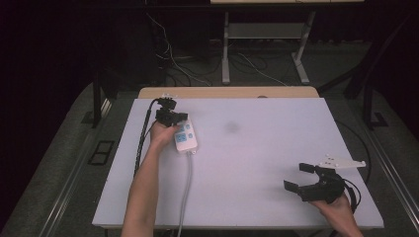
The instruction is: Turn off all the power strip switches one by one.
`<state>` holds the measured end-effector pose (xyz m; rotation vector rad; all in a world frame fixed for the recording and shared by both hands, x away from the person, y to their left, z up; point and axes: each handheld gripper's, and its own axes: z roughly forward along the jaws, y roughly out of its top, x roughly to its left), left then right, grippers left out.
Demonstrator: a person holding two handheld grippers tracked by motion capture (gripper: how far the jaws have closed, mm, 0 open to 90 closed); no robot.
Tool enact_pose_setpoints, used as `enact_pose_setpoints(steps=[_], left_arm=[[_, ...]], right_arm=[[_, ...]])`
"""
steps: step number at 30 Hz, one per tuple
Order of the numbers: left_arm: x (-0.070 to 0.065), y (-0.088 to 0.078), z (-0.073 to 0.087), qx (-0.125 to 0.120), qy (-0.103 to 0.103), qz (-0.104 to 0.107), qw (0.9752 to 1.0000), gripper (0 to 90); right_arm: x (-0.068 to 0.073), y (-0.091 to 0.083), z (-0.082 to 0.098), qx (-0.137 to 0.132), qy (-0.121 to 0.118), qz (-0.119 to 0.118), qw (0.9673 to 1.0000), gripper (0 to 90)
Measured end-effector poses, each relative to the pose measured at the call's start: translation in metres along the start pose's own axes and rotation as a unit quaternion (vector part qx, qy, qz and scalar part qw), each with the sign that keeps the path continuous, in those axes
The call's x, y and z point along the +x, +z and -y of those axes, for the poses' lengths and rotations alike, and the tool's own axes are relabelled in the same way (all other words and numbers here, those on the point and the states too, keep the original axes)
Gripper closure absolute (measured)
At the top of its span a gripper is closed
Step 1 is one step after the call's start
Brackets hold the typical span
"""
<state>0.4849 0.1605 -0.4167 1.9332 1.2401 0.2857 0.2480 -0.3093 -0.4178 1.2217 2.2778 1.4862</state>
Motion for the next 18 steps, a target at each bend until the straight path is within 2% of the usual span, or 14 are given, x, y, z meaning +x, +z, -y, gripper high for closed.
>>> enact_pose_setpoints(steps=[3,11,18], left_arm=[[0.002,-0.01,-0.001,-0.01,-0.006,0.007,0.9999,89.8],[-0.003,-0.036,0.0,-0.038,0.006,0.024,0.999,89.6],[-0.015,-0.064,0.012,-0.079,0.016,0.053,0.9953,89.2]], right_arm=[[0.001,0.001,0.0,0.003,-0.001,-0.001,1.0,1.0],[0.002,0.002,0.0,0.004,-0.001,0.0,1.0,1.0],[0.003,0.002,-0.001,0.003,-0.001,-0.001,1.0,1.0]])
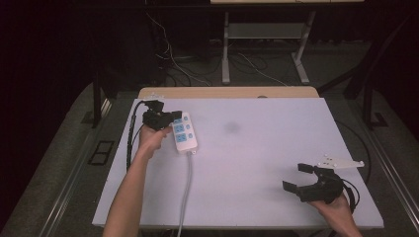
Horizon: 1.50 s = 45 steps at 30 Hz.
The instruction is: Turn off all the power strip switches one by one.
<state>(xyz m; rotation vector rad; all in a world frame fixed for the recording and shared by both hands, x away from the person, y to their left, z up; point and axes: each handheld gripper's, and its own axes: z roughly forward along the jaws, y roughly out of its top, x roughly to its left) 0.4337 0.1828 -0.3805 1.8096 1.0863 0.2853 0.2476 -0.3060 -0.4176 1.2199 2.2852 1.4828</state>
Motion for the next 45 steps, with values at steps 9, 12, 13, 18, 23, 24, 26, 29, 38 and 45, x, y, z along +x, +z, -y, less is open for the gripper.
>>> enact_pose_setpoints(steps=[9,12,13,18,23,24,26,29,38,45], left_arm=[[-0.02,-0.028,0.016,-0.029,0.006,0.014,0.9994,73.7],[-0.024,-0.035,0.02,-0.04,0.001,0.022,0.9989,70.5],[-0.025,-0.037,0.021,-0.041,0.001,0.023,0.9989,69.1],[-0.031,-0.044,0.028,-0.039,-0.012,0.027,0.9988,50.0],[-0.036,-0.054,0.037,-0.041,-0.024,0.042,0.998,24.8],[-0.038,-0.056,0.04,-0.037,-0.023,0.044,0.9981,21.3],[-0.041,-0.059,0.044,-0.024,-0.016,0.047,0.9985,9.9],[-0.05,-0.064,0.051,-0.015,-0.004,0.039,0.9991,0.0],[-0.07,-0.074,0.081,-0.016,0.019,0.054,0.9982,0.0],[-0.085,-0.078,0.106,-0.013,0.041,0.071,0.9965,0.0]], right_arm=[[0.002,0.0,0.0,0.0,-0.001,-0.001,1.0,1.0],[0.001,0.0,0.0,0.0,-0.001,-0.001,1.0,1.0],[0.001,0.0,0.0,0.0,0.0,-0.001,1.0,1.0],[0.001,0.0,0.001,-0.001,0.0,-0.001,1.0,0.9],[0.001,-0.001,0.001,-0.001,0.001,-0.002,1.0,1.0],[0.001,-0.001,0.001,-0.001,0.001,-0.002,1.0,1.0],[0.001,-0.001,0.001,-0.001,0.001,-0.001,1.0,1.0],[0.001,-0.002,0.001,-0.001,0.003,-0.001,1.0,1.0],[0.001,0.0,0.001,0.002,0.001,-0.002,1.0,1.0],[0.002,0.0,0.001,0.003,0.0,-0.003,1.0,1.0]])
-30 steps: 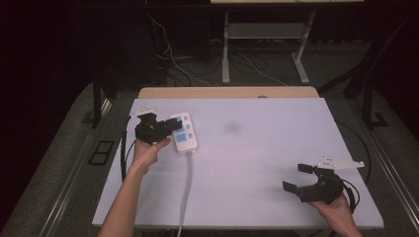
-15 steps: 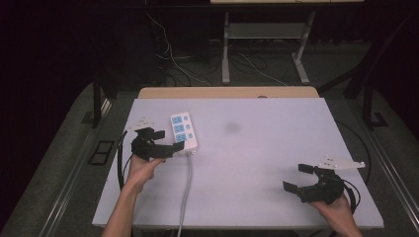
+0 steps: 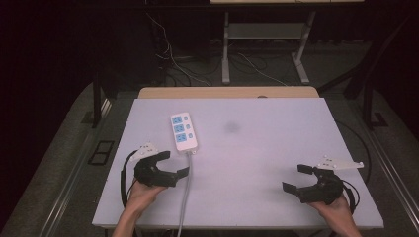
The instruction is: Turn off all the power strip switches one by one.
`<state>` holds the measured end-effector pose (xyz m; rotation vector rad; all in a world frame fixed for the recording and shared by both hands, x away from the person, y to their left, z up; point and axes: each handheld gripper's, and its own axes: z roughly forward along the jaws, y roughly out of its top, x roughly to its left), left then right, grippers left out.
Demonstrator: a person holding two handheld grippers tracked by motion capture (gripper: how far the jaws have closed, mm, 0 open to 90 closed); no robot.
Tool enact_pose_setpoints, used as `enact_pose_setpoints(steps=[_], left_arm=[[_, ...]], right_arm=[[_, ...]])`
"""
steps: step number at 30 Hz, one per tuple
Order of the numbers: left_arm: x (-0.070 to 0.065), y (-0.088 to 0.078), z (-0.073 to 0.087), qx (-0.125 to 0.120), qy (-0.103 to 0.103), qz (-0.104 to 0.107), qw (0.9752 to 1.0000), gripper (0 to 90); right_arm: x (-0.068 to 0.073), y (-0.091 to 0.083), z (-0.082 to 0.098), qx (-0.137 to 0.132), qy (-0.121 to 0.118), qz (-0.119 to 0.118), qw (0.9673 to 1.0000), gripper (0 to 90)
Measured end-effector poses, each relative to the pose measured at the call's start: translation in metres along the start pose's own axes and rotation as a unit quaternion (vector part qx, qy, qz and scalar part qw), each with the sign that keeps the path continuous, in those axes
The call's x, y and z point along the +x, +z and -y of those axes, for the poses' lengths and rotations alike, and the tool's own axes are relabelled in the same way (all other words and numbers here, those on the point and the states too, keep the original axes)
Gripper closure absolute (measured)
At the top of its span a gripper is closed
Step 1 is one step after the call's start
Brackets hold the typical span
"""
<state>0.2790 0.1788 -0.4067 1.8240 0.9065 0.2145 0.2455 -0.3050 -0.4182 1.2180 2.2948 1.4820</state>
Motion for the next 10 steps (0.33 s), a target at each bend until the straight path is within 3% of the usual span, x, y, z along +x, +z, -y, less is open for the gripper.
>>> enact_pose_setpoints(steps=[10], left_arm=[[-0.007,0.0,0.022,0.026,0.02,0.014,0.9994,0.0]], right_arm=[[0.002,-0.002,0.003,0.003,0.003,-0.002,1.0,1.0]])
